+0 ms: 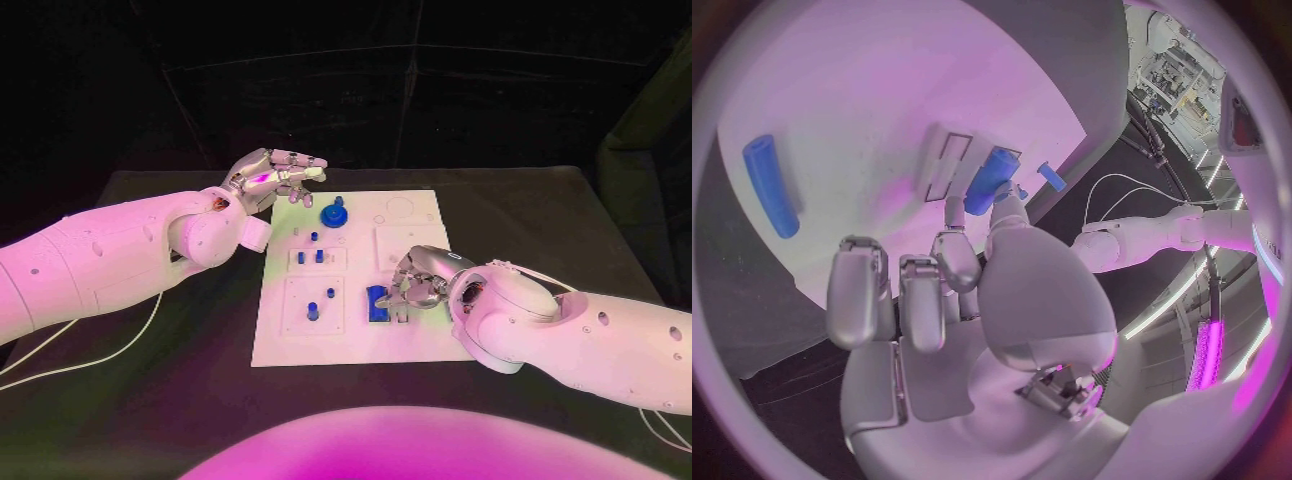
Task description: Assemble the parts on the task board
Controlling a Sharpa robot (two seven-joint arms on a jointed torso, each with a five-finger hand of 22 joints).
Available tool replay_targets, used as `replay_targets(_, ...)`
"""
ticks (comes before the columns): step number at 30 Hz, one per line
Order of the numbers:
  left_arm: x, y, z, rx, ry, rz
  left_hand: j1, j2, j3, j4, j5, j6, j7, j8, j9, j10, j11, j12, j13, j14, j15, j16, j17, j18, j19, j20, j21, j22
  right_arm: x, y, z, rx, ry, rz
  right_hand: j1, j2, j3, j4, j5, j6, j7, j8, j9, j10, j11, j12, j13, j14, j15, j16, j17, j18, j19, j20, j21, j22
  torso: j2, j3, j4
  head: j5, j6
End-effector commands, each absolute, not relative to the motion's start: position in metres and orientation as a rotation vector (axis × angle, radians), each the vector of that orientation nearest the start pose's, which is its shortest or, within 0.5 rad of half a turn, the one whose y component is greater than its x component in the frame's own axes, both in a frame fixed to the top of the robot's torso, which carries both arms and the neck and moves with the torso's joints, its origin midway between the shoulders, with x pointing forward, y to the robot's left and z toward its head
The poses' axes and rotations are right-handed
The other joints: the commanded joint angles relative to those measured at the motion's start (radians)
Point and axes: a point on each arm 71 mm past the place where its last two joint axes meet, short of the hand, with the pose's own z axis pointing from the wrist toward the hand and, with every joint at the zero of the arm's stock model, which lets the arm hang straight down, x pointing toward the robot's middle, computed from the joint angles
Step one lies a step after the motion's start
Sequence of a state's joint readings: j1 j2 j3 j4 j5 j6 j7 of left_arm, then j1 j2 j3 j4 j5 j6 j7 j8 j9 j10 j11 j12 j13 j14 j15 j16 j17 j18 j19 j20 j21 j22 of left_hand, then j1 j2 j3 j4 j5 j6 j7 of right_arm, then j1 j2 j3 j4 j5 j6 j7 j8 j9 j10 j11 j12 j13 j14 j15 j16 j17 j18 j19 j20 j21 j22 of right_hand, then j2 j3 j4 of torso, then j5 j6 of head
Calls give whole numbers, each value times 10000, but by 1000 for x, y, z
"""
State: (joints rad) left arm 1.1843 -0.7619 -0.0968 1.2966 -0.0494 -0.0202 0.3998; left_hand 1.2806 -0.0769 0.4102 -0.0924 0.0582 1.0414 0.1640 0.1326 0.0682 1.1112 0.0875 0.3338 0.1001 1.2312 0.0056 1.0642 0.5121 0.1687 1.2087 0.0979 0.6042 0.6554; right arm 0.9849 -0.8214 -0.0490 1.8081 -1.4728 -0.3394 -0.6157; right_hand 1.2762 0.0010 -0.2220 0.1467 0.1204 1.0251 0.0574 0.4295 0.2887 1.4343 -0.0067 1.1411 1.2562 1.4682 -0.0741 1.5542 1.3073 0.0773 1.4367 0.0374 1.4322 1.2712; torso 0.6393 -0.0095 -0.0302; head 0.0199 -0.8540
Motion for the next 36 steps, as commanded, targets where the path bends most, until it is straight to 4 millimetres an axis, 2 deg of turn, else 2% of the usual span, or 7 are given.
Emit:
replay_targets(1,512,221,-217,-10410,15742,-16540,15,22,-67,13,-32,-83,-13,44,6,-56,-3,53,8,-45,2,-11,-13,137,-6,80,-38,-13,383,-140,-254,1176,19274,5819,-30,118,-190,-34,67,-3,15,-73,16,-17,5,-40,8,586,-49,-645,1329,-170,8,3,60,13,-2,8,-25,8,4)
replay_targets(4,512,221,-217,-10413,15741,-16535,15,22,-67,13,-32,-83,-13,44,6,-56,-3,53,8,-45,2,-11,-13,137,-6,80,-38,-13,382,-144,-251,1413,19058,6214,-93,146,-310,-10,170,-53,58,-131,14,-27,-47,-75,3,546,-26,-962,873,-161,3,-39,54,9,-3,6,-24,-1,8)
replay_targets(6,512,221,-217,-10414,15742,-16532,15,22,-67,13,-32,-83,-13,44,6,-56,-3,53,8,-45,2,-11,-13,137,-6,80,-38,-13,381,-150,-248,1672,18880,6615,-105,257,-447,41,356,-70,134,-222,13,-49,48,-118,9,1026,106,166,2635,-157,-13,56,39,-6,-8,2,-14,-25,23)
replay_targets(14,512,222,-217,-10431,15737,-16496,15,22,-67,13,-32,-83,-13,44,6,-56,-3,53,8,-45,2,-11,-13,137,-6,80,-38,-13,382,-191,-243,2602,19305,6515,150,457,-643,-80,770,-362,329,-744,-178,-95,190,-192,18,1026,251,166,2635,-157,-38,217,22,-24,-3,-2,-25,-118,48)
replay_targets(18,512,222,-217,-10430,15729,-16492,15,22,-67,13,-32,-83,-13,44,6,-56,-3,53,8,-45,2,-11,-13,137,-6,80,-38,-13,384,-219,-243,2815,19580,5772,332,551,-655,-201,1480,-418,393,-970,-287,-142,242,-293,-34,1026,316,166,2635,-146,-61,272,1,-59,-2,-7,-49,-171,63)
replay_targets(27,511,221,-217,-10405,15713,-16545,15,22,-67,13,-32,-83,-13,44,6,-56,-3,53,8,-45,2,-11,-13,137,-6,80,-38,-13,384,-248,-248,1612,20203,3918,263,524,-752,-175,1472,-358,399,-1028,-319,-231,255,-546,-201,1026,334,166,2635,-133,-93,296,-30,-117,8,26,-96,-384,110)
replay_targets(36,511,222,-217,-10403,15706,-16554,13,38,-93,22,-29,-92,-19,60,7,-79,-5,69,5,-64,4,-14,-36,137,-9,84,-56,-27,385,-251,-253,870,20656,2958,62,514,-925,-36,1365,-142,349,-1005,-300,-246,224,-629,-252,1026,319,166,2635,-124,-113,297,-55,-152,-11,10,-38,-524,117)
